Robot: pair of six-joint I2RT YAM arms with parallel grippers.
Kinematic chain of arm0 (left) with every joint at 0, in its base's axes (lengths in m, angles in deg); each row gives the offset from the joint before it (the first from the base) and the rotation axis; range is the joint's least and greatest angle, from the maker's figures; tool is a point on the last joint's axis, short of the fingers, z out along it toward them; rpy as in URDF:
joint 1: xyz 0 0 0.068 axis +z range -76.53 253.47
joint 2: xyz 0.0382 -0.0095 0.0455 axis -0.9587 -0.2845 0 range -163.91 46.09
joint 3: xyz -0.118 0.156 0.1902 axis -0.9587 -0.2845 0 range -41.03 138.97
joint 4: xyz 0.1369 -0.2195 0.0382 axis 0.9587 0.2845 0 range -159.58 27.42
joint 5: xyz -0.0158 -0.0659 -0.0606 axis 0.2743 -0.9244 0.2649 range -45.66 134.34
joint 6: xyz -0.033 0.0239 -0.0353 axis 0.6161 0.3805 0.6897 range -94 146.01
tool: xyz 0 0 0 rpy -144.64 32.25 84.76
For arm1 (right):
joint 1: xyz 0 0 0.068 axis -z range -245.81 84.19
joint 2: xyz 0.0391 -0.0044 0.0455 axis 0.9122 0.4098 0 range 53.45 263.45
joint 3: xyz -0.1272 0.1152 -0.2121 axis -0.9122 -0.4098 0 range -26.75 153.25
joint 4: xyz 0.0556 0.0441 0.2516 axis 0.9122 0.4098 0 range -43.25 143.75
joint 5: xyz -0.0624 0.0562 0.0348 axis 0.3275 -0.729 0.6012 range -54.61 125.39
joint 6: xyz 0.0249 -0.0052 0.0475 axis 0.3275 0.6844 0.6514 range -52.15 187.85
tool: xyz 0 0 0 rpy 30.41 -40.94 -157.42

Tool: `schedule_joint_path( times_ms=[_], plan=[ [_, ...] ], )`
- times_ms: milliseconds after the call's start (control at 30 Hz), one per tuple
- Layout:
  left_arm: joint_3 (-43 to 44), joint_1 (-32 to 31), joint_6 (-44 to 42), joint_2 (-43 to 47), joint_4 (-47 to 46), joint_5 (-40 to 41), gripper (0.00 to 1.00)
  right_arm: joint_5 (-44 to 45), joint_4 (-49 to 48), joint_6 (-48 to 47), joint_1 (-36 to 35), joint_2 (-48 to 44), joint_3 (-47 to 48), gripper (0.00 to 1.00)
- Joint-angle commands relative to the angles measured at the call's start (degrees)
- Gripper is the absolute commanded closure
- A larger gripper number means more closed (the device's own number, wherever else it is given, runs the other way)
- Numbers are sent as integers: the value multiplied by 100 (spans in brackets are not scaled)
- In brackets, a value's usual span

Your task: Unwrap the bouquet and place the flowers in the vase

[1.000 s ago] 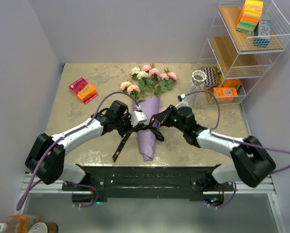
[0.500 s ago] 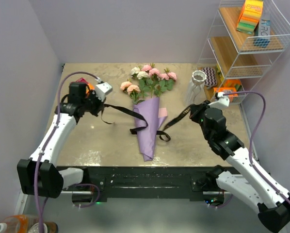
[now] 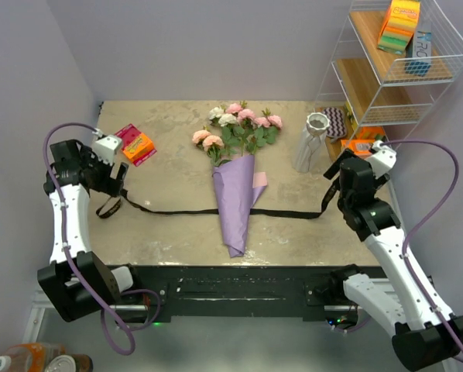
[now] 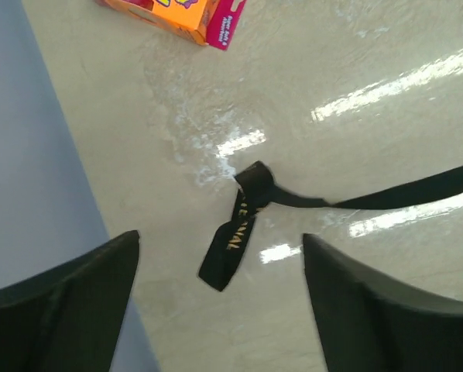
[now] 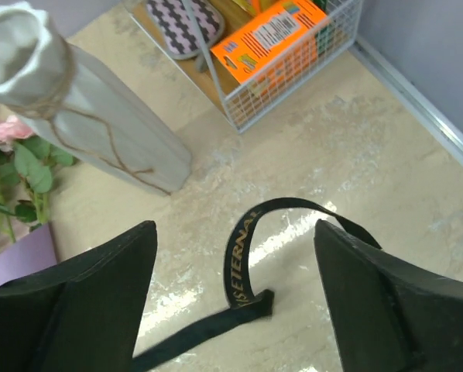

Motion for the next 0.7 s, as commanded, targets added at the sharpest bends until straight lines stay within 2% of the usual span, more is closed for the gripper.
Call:
schedule_joint_path(
  times_ms=[0,33,67,100,133,167,233,267,367,533,667],
  plan=[
    [487,13,-560,305,774,-1251,1,174,335,-92,98,147,321,1],
    [655,4,-761,297,1013,-1664,1,17,230,-127,98,86,313,1],
    [831,-144,-850,270,1285,-2434,1,-98,125,-223,98,-115,287,1],
    [1128,-328,-938,157,1740,-2738,1,-169,-7,-285,89,-230,208,1],
    [1235,-582,-1043,95,1893,-2967,1,-430,-261,-390,97,-362,172,1],
    [1289,-1237,-1027,25,1929,-3230,1,-590,-367,-565,89,-450,146,1],
    [1246,-1943,-521,-142,1528,-3259,1,-958,-552,-689,89,-548,128,1],
    [1176,-2608,-308,-204,994,-3094,1,-1265,-562,-812,89,-548,137,1],
    [1017,-3359,-103,-678,341,-3196,1,-1837,-641,-1024,97,-539,146,1],
    [1569,-3722,-831,-2162,417,-3672,5,-2480,-1052,-1296,89,-924,-170,3],
    [2421,-3731,-1491,-3235,1100,-3953,7,-2841,-1273,-1332,98,-1022,-329,7]
  ],
)
